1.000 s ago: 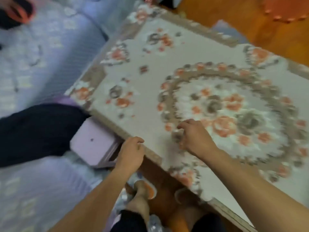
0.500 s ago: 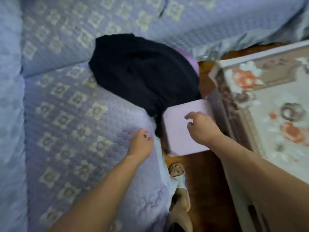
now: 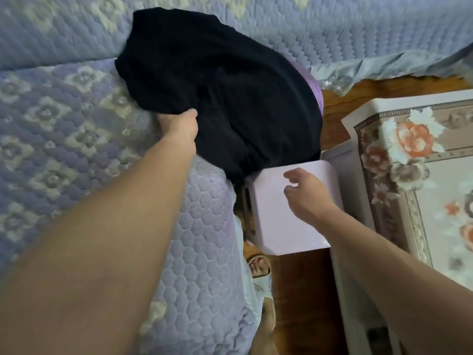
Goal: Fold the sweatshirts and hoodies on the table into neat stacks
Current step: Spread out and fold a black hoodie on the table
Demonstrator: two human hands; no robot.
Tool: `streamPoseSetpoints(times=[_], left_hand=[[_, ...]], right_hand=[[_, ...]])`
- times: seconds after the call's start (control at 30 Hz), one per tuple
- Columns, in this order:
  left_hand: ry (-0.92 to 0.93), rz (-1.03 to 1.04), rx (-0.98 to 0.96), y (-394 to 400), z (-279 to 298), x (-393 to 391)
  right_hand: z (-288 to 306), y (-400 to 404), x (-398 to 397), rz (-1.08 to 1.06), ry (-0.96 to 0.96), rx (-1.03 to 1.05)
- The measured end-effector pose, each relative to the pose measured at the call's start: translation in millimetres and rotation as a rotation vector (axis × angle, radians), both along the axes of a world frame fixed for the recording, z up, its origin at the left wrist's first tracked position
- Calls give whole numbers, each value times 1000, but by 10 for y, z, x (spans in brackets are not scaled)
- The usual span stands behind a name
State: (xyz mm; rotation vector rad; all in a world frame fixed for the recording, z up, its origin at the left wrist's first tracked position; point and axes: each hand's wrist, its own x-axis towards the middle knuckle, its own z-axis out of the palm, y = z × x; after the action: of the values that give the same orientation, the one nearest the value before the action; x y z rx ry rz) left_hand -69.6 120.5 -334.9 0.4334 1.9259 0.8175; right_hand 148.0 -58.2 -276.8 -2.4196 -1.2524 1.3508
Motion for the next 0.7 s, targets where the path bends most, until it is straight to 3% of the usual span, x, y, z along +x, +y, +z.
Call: streamPoseSetpoints(times=[0.1, 0.2, 0.33, 0.53, 0.7], left_hand=[[133, -167, 99, -326, 452, 158], [118, -310, 142, -868, 1084, 271], [43, -450, 105, -1440, 2043, 262], [-87, -1048, 308, -1980, 3612, 1097], [-320, -1506, 479, -2709, 4608, 2229]], right_hand=[[231, 7, 27, -166, 138, 58], [663, 35, 126, -275, 274, 164], [1547, -115, 374, -194, 396, 271], [3001, -844, 795, -232, 860, 378], [3820, -2038, 1520, -515, 715, 751]])
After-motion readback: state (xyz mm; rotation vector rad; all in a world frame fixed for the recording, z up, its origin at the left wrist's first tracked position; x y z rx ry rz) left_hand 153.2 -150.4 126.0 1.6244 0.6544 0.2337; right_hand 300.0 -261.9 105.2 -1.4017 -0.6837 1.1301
